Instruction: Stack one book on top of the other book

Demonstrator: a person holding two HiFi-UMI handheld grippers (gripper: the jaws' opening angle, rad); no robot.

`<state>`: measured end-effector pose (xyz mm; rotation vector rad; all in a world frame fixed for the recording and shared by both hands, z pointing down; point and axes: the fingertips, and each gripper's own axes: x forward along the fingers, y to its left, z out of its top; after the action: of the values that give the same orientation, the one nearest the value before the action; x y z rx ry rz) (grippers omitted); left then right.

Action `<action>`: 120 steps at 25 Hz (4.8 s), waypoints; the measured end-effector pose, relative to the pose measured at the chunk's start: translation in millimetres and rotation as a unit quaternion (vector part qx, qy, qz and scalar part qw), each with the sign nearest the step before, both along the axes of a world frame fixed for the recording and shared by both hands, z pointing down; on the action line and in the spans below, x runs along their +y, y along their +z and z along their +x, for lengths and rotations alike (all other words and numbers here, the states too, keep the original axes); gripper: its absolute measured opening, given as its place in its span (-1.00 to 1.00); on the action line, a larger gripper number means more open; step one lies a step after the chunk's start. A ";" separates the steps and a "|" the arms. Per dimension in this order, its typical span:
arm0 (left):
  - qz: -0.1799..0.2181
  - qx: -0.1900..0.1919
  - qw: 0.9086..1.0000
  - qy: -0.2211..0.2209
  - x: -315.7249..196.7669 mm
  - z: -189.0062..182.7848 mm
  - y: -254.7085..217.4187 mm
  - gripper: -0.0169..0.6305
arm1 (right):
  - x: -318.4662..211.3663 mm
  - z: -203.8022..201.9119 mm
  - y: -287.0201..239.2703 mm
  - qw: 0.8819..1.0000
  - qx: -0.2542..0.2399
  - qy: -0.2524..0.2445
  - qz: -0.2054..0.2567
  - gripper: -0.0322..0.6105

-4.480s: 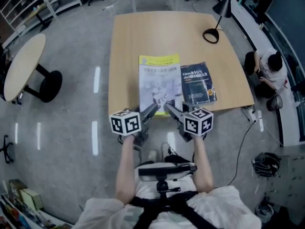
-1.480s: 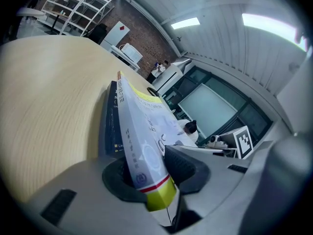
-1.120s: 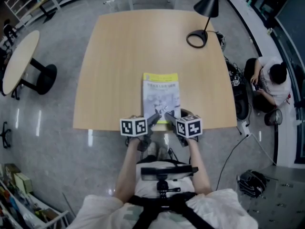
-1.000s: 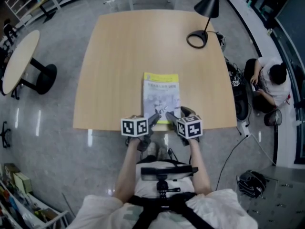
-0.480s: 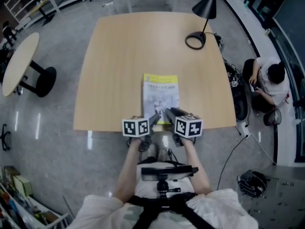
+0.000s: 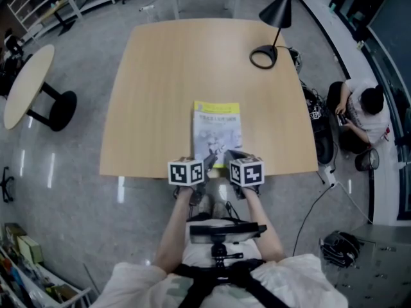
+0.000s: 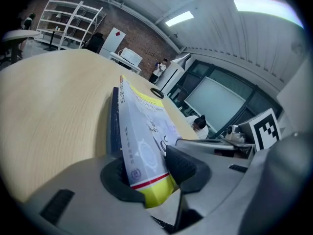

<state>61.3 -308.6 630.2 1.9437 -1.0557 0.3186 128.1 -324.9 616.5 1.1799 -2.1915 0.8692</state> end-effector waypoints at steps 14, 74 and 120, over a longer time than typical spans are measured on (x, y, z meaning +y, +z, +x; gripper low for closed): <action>0.031 -0.153 0.988 -0.015 -2.7 -28.2 9.9 0.06 | -1.5 -0.3 -0.3 1.000 0.000 -0.002 0.002 -0.91; 0.288 -0.013 0.951 -0.113 91.8 -55.5 -181.0 -0.90 | 117.5 -11.4 -176.1 0.948 -0.256 -0.009 0.186 -0.91; 0.265 -0.017 0.960 -0.087 675.7 14.8 -191.4 -0.90 | 708.7 79.3 -209.3 0.949 -0.201 0.040 0.241 -0.91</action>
<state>76.1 367.1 438.9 2.2929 -1.4324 -0.0409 207.4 383.8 407.2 1.4179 -2.8195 0.6636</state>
